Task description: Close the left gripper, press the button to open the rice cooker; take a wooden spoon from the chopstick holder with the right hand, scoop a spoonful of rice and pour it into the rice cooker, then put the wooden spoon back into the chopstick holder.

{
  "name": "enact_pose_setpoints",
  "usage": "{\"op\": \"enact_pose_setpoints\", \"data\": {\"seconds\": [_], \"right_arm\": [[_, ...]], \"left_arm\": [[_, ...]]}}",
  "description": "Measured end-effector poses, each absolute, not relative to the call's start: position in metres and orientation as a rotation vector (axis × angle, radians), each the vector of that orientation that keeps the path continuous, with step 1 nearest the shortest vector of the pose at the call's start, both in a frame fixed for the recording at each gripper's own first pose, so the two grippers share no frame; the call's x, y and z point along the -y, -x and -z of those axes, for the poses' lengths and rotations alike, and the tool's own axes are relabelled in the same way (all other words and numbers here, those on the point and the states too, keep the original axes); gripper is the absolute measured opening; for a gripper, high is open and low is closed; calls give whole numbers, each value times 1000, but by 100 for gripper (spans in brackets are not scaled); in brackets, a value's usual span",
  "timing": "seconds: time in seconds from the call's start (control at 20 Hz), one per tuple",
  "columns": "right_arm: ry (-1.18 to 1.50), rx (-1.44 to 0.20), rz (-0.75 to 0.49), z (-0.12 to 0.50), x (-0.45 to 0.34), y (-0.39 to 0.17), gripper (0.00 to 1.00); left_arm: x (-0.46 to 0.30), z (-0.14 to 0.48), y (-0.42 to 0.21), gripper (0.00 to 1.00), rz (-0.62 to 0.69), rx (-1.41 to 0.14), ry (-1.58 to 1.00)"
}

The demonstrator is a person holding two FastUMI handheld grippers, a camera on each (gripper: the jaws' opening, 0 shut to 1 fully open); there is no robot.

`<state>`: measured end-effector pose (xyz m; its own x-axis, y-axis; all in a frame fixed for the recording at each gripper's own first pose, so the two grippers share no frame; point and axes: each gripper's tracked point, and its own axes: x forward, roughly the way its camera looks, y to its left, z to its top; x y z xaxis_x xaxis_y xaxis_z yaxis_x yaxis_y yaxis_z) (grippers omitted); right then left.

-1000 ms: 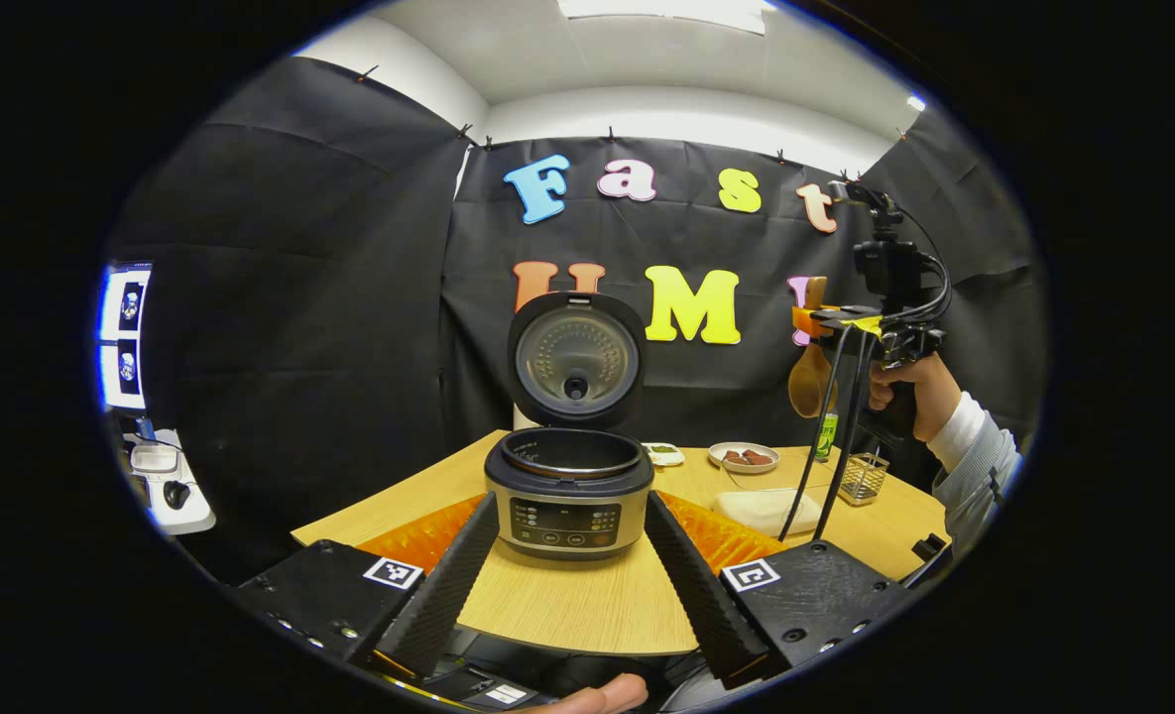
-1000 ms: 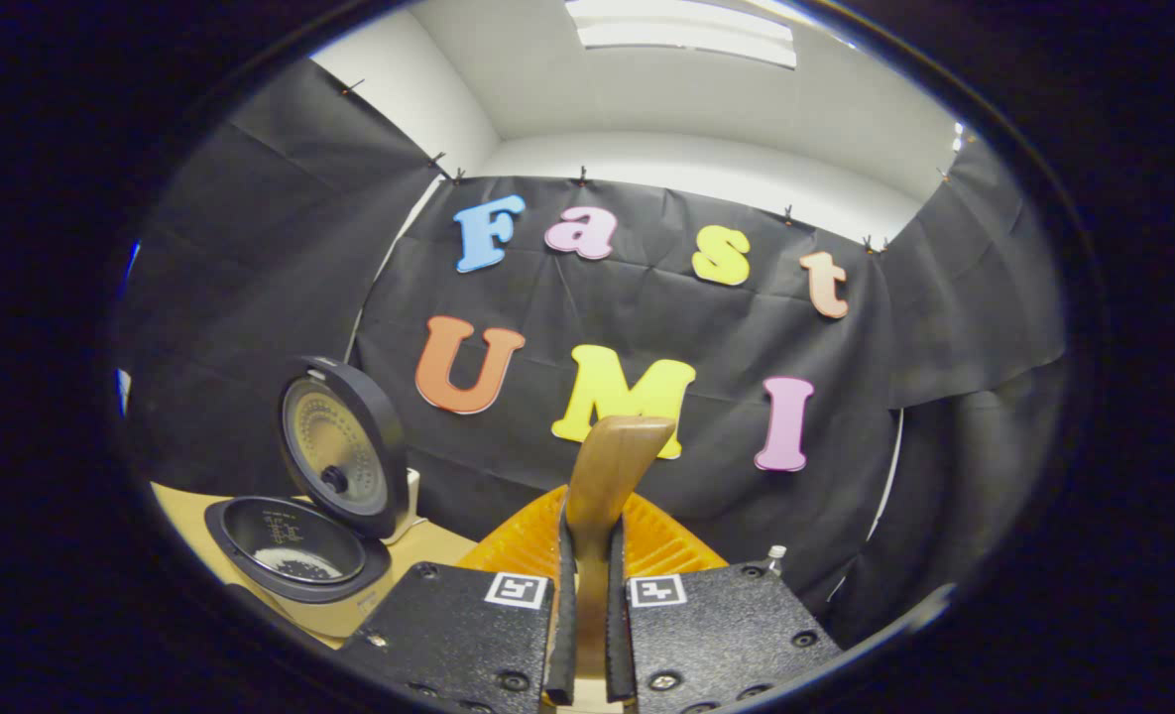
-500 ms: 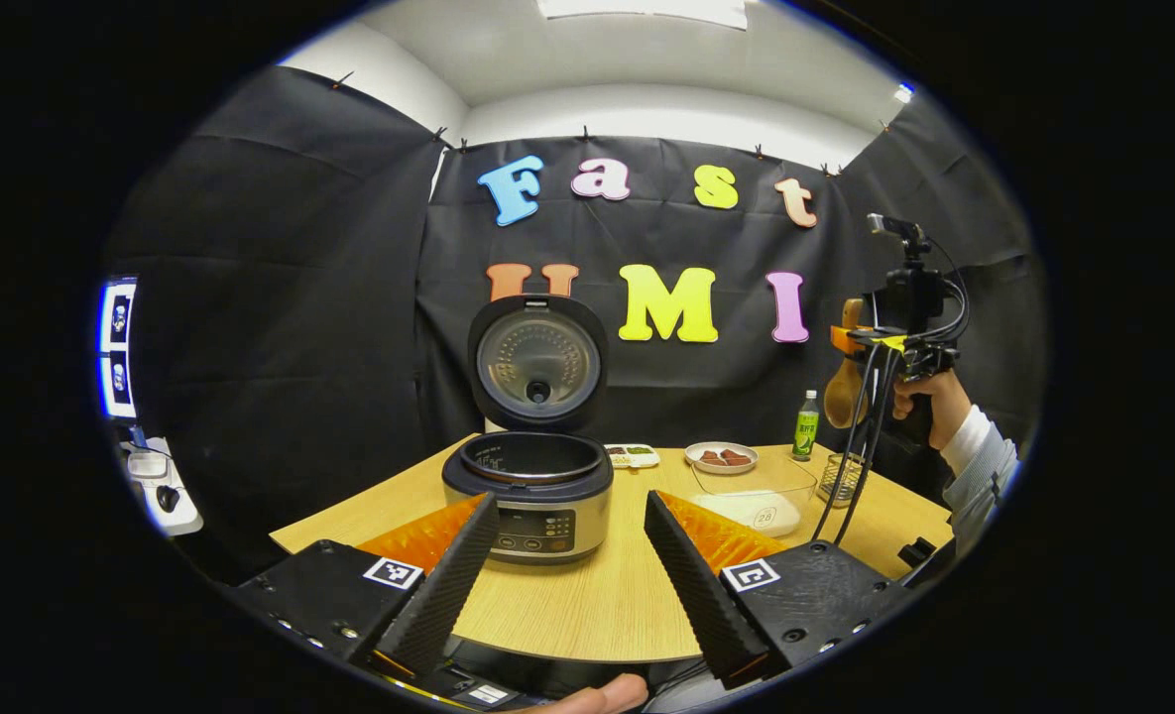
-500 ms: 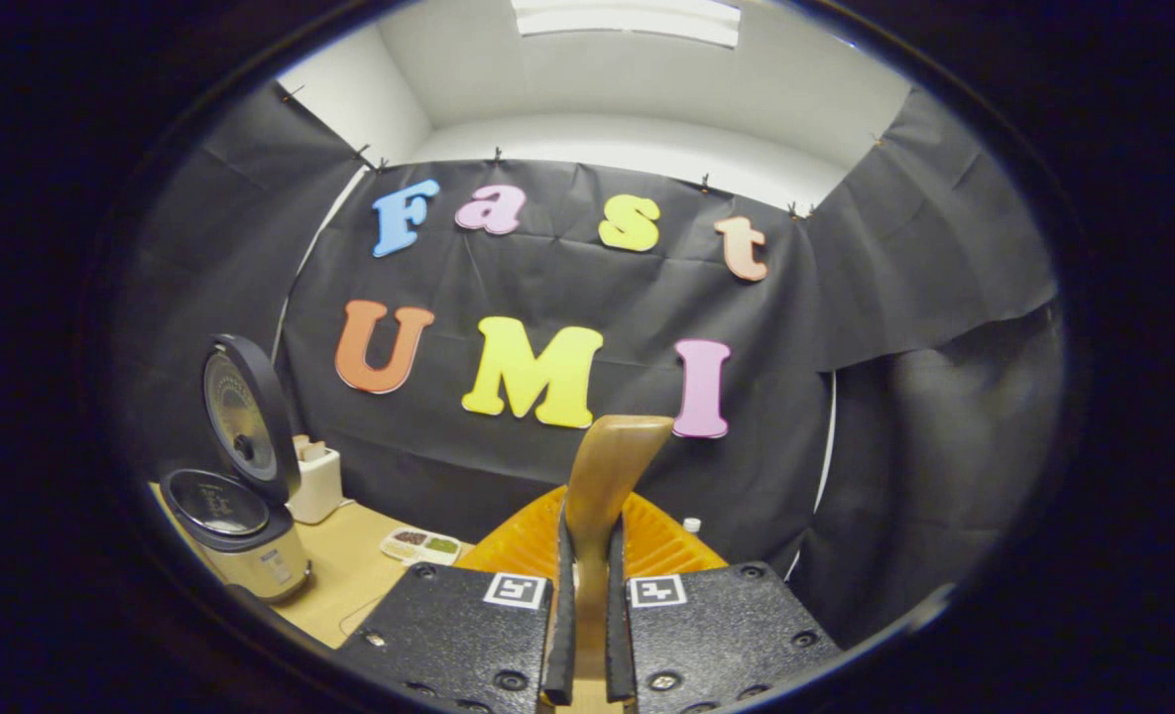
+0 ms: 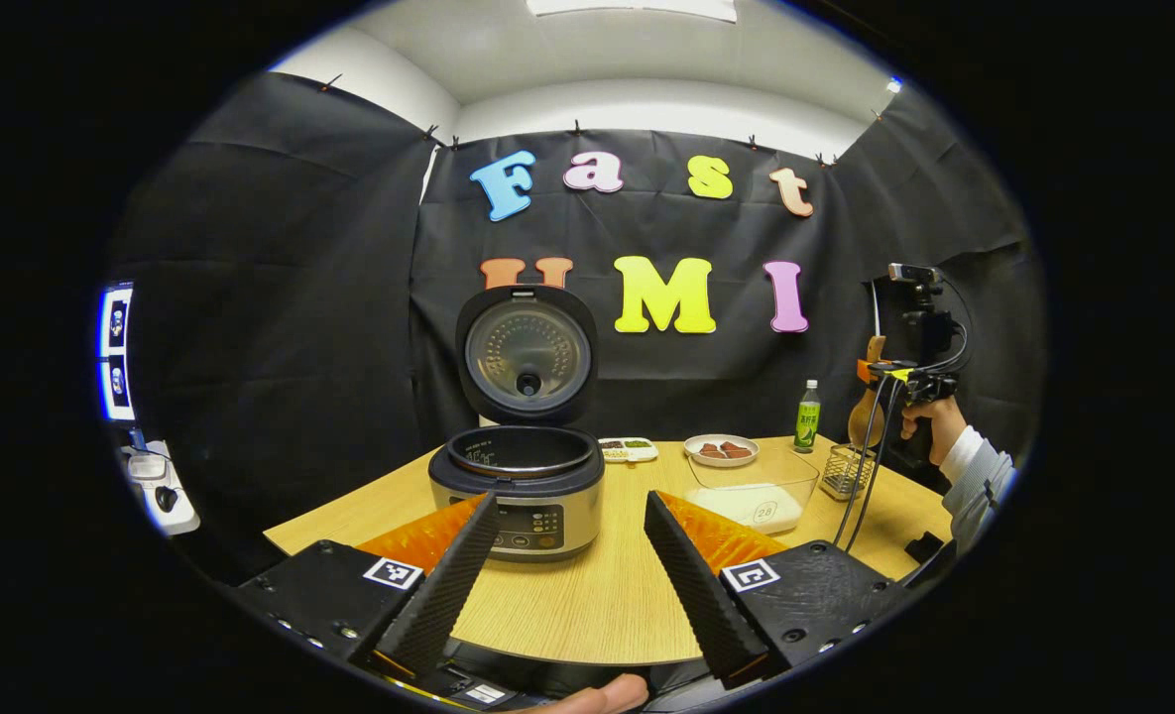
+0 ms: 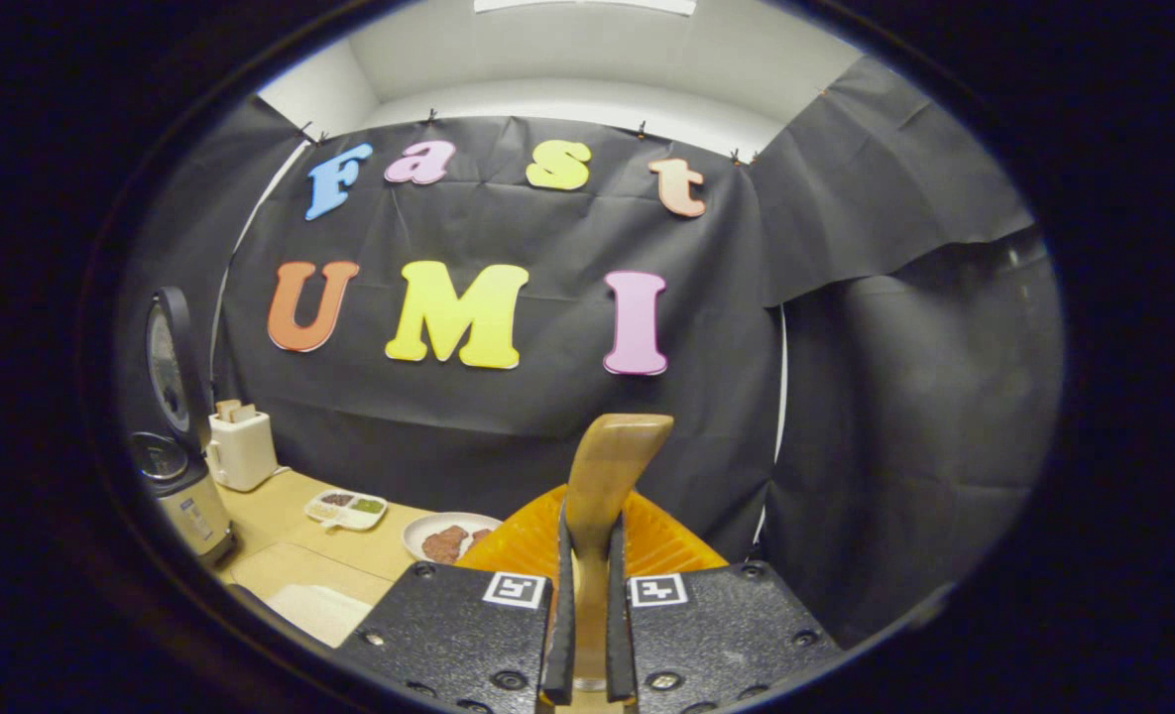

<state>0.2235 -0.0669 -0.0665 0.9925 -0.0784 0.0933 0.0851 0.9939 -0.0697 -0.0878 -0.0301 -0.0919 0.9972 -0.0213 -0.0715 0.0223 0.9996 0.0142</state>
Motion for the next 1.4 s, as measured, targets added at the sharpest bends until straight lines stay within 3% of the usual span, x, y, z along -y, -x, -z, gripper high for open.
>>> {"op": "enact_pose_setpoints", "data": {"seconds": [0.2,0.7,1.1,1.4], "right_arm": [[45,94,63,84,76,-242,18],[-57,-74,20,166,93,-278,22],[-51,-77,1,153,98,-269,32],[12,-19,57,110,117,-242,100]], "left_arm": [[31,99,80,95,10,-88,-20],[50,103,64,95,32,-103,-39],[55,83,55,95,47,-97,4],[49,69,45,94,45,-90,28]]}}
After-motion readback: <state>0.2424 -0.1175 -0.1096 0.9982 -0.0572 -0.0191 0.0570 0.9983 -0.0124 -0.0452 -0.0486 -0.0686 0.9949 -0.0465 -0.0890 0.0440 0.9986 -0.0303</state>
